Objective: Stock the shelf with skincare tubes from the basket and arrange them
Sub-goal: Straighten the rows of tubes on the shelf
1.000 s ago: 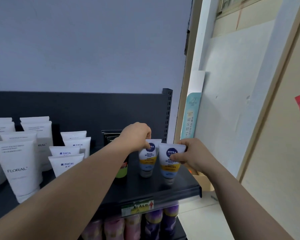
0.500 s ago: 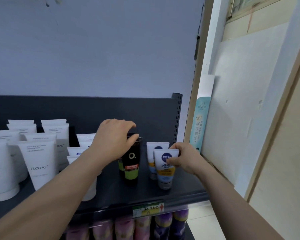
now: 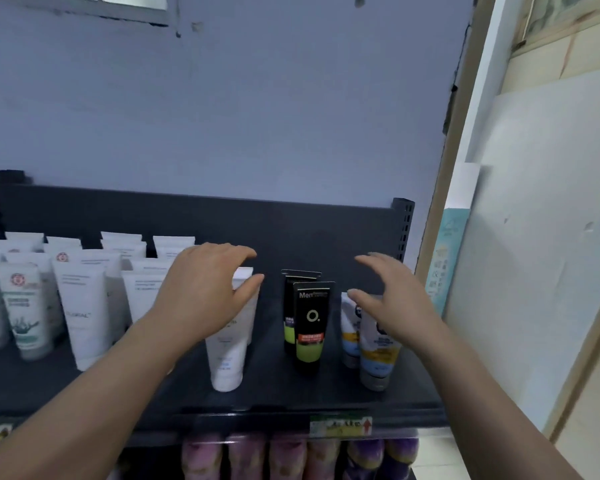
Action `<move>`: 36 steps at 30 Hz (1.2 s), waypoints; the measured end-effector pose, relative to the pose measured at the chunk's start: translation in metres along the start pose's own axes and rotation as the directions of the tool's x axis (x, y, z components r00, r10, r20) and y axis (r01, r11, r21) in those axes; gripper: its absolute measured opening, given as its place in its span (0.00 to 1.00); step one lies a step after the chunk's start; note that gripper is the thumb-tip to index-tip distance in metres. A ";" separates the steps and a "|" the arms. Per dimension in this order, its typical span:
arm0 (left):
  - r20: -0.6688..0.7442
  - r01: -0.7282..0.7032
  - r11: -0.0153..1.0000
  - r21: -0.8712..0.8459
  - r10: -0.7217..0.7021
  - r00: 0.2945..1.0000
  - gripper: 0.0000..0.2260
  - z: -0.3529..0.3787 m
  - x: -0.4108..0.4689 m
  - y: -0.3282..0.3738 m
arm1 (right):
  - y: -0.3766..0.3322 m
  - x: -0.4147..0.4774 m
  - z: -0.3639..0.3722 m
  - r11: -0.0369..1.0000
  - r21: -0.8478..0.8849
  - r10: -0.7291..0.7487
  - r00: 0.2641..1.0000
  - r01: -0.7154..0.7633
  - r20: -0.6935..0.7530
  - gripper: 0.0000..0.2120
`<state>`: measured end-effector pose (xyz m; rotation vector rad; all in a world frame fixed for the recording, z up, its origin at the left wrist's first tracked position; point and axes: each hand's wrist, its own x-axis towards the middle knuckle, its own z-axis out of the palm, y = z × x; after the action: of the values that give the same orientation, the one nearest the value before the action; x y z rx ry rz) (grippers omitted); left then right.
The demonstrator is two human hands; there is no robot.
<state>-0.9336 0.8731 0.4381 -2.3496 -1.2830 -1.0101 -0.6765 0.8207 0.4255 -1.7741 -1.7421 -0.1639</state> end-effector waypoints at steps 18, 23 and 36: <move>-0.032 0.390 0.866 0.313 -0.401 0.916 0.17 -0.118 -0.101 -0.259 | -0.292 0.057 0.131 0.871 0.075 -0.489 0.871 0.485 0.054 0.24; 0.036 0.364 0.881 0.301 -0.392 0.919 0.18 -0.128 -0.101 -0.334 | -0.361 0.074 0.172 0.874 0.036 -0.485 0.871 0.484 0.074 0.23; 0.322 0.178 0.982 0.057 -0.187 0.928 0.14 -0.086 -0.060 -0.424 | -0.420 0.098 0.244 0.896 -0.330 -0.235 0.948 0.297 0.215 0.06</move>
<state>-1.3411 1.0297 0.4229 -2.4869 -1.6505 -0.6608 -1.1406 0.9953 0.4291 -1.8306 -2.1920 -0.4883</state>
